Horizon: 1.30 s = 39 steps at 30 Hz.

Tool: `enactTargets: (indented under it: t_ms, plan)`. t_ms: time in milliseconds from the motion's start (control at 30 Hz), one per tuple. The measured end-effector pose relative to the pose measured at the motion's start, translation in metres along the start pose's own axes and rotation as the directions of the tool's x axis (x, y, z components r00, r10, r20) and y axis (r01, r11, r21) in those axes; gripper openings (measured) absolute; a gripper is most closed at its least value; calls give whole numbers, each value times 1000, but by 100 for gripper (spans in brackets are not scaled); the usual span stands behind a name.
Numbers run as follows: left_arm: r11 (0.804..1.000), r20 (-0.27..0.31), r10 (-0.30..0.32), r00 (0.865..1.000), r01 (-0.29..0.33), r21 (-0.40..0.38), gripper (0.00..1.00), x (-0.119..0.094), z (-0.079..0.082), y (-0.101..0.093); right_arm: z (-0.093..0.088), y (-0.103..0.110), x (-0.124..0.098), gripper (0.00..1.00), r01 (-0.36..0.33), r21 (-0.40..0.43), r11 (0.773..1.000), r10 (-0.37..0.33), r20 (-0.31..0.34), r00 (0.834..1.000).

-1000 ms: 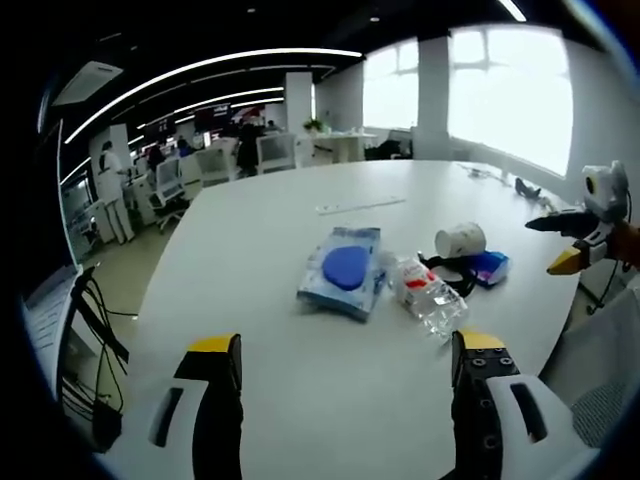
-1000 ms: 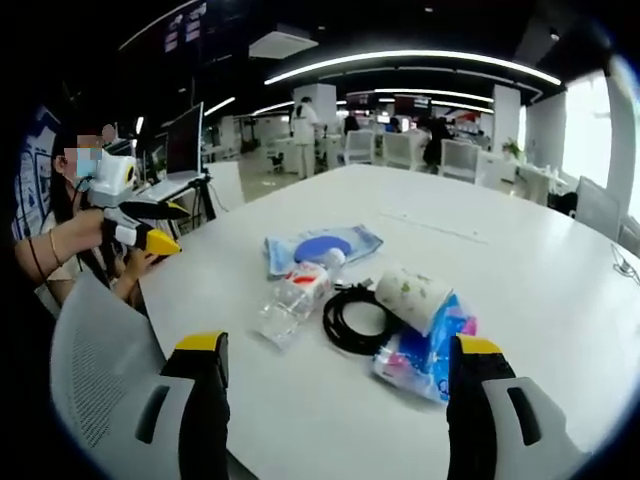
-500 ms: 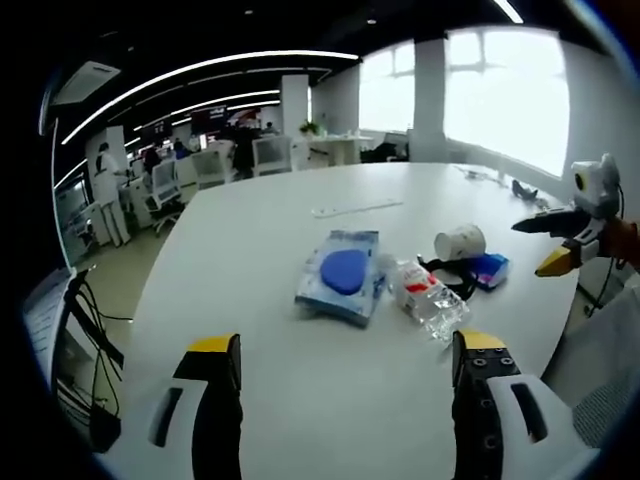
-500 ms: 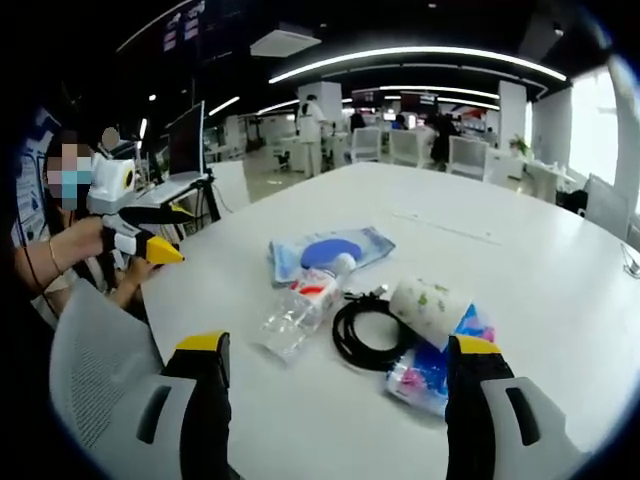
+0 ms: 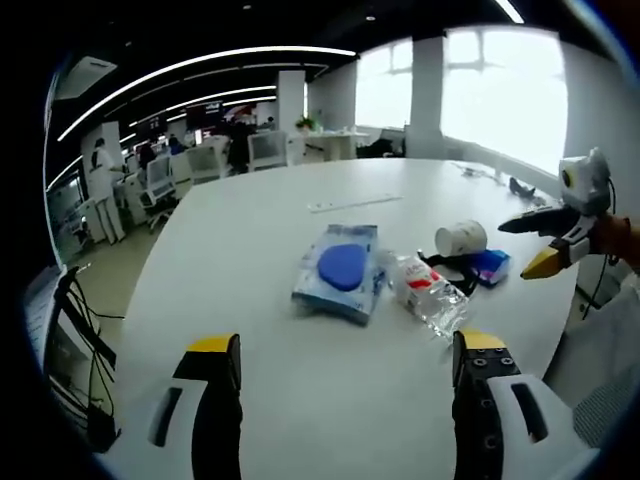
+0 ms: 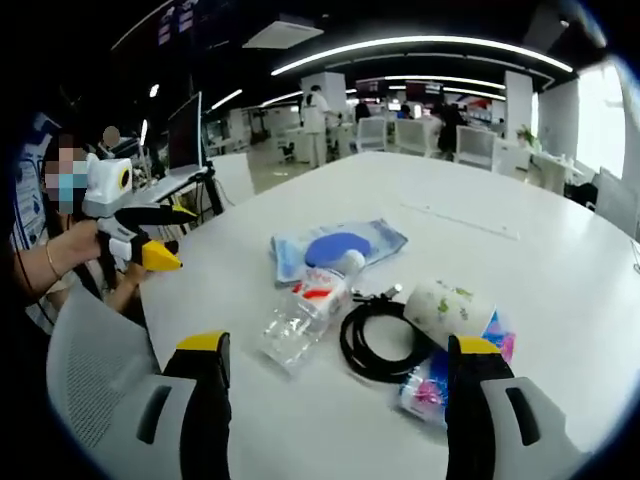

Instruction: Arrange the tabletop items into an orderly group along one side of the table until the central work area is clear of visible clutter.

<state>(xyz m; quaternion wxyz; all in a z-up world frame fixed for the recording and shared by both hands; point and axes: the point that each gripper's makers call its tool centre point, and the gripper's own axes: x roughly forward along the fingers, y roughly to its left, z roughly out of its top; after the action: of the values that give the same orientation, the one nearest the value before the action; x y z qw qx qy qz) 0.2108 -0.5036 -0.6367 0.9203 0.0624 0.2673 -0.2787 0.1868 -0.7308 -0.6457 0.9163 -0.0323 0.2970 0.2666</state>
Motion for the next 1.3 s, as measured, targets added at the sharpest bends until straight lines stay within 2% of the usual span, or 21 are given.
enactTargets:
  t_ms: [533, 933, 1300]
  plan:
    - [999, -19, -17, 1000, 17, -30, 85, 7, -12, 8, 4, 6, 32, 86, -29, 23, 999, 29, -26, 999]
    - [999, -36, -19, 999, 18, -28, 86, 13, -19, 13, 6, 1, 55, 81, 15, 55, 998, -12, -60, 998]
    - [998, -47, -31, 998, 29, -47, 85, 19, -25, 11, 4, 5, 77, 75, 15, 97, 995, -6, -95, 995]
